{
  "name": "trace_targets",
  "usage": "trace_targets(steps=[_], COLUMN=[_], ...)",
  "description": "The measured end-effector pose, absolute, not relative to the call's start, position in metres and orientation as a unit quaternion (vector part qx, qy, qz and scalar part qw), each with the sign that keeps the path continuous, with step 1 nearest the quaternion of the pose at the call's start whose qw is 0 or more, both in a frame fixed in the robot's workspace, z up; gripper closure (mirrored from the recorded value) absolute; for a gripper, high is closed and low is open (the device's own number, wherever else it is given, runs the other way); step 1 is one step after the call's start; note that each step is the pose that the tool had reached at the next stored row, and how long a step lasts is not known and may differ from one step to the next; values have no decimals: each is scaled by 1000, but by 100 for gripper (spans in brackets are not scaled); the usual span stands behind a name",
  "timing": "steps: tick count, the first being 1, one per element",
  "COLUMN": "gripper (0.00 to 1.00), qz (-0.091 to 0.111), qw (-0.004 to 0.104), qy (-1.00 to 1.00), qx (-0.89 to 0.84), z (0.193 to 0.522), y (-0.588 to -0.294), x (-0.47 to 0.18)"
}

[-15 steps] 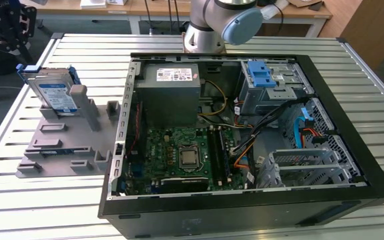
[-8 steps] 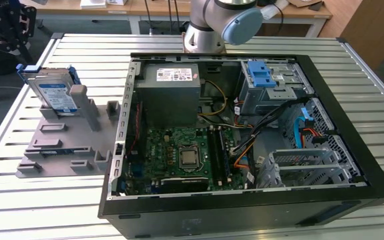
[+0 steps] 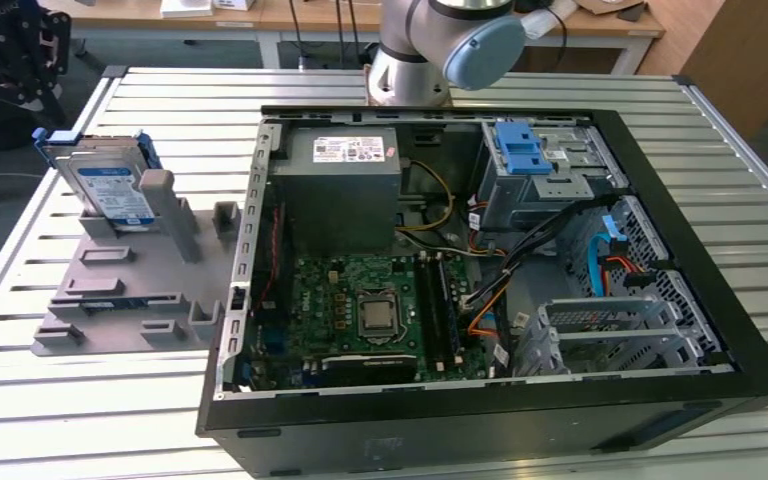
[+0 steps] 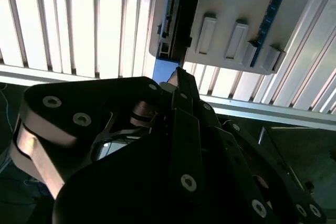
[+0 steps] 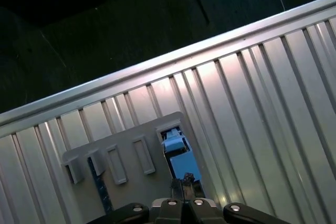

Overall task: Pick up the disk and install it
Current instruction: 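Pick up the disk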

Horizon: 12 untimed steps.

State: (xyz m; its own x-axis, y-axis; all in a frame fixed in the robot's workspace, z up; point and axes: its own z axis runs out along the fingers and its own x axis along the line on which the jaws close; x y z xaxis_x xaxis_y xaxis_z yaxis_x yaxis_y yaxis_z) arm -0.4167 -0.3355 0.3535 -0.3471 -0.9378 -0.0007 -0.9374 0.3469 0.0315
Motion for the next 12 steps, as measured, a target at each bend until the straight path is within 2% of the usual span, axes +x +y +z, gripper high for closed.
trace_targets(steps=[12], gripper=[89], qz=[-11], qw=[7], qy=[-791], qx=[612], z=[352], y=[-335], x=[-417])
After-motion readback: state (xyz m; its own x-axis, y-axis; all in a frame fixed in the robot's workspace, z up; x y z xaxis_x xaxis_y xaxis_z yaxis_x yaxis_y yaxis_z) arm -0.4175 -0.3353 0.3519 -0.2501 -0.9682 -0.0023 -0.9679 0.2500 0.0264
